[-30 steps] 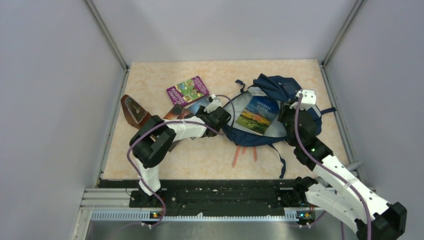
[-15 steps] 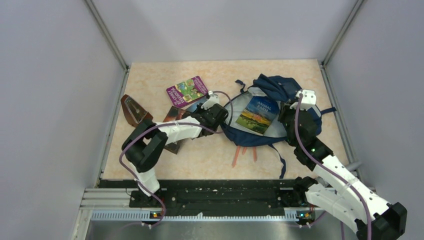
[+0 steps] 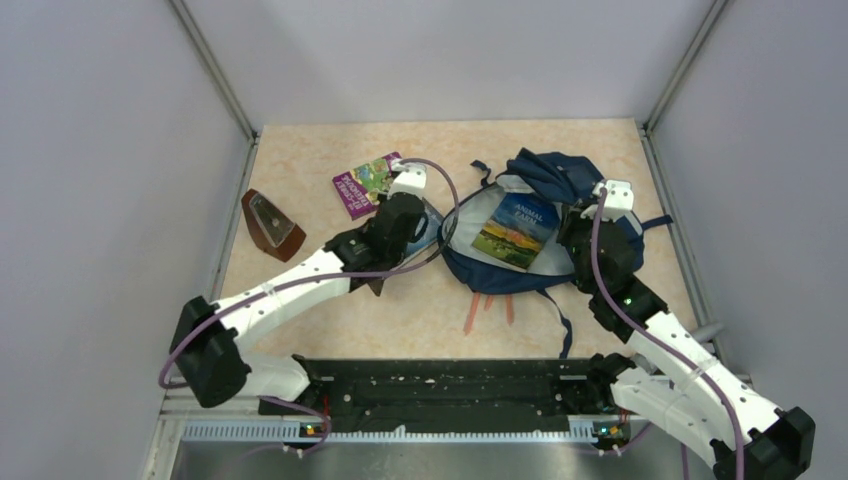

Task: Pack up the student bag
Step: Adjust the book at the center of the board.

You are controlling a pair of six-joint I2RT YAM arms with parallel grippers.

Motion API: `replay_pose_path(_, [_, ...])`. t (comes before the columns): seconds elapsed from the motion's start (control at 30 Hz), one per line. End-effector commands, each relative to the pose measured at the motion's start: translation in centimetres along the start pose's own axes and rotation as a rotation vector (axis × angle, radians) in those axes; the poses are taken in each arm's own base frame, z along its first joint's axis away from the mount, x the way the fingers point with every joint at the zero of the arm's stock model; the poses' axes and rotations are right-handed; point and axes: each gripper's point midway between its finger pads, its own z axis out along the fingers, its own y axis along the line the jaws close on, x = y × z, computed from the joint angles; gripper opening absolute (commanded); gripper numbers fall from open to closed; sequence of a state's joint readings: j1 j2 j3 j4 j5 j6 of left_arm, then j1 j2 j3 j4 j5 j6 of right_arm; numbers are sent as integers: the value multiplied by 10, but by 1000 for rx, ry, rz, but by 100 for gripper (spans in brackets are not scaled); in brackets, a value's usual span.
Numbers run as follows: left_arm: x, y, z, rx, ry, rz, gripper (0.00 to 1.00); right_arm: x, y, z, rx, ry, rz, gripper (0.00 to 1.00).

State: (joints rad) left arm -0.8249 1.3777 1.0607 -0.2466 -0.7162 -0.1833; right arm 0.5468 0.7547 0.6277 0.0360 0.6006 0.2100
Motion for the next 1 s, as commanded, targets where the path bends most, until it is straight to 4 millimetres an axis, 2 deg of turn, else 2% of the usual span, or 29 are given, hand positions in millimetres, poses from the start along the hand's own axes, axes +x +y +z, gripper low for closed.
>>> replay_pose_path(0.0, [-52,-36,-37,300,-114,-148,0,-62,5,-5,-17,-183,144,0])
replay_pose_path(0.23, [-86,-57,-78,550,-207,-305,0,-63,6,-5,-19,-179,141,0])
replay_pose_path(0.4, [-92,-62,-86,612,-186,-373,0,-64,7,-5,-25,-181,143,0])
replay_pose_path(0.57, [-72,-38,-58,595,-122,-486,0,-65,8,-5,-26,-177,141,0])
replay_pose_path(0.77, [-11,8,3,372,-4,-457,0,-66,9,-6,-36,-177,146,0])
replay_pose_path(0.97, [42,56,38,167,74,-496,0,-66,8,-7,-33,-175,149,0])
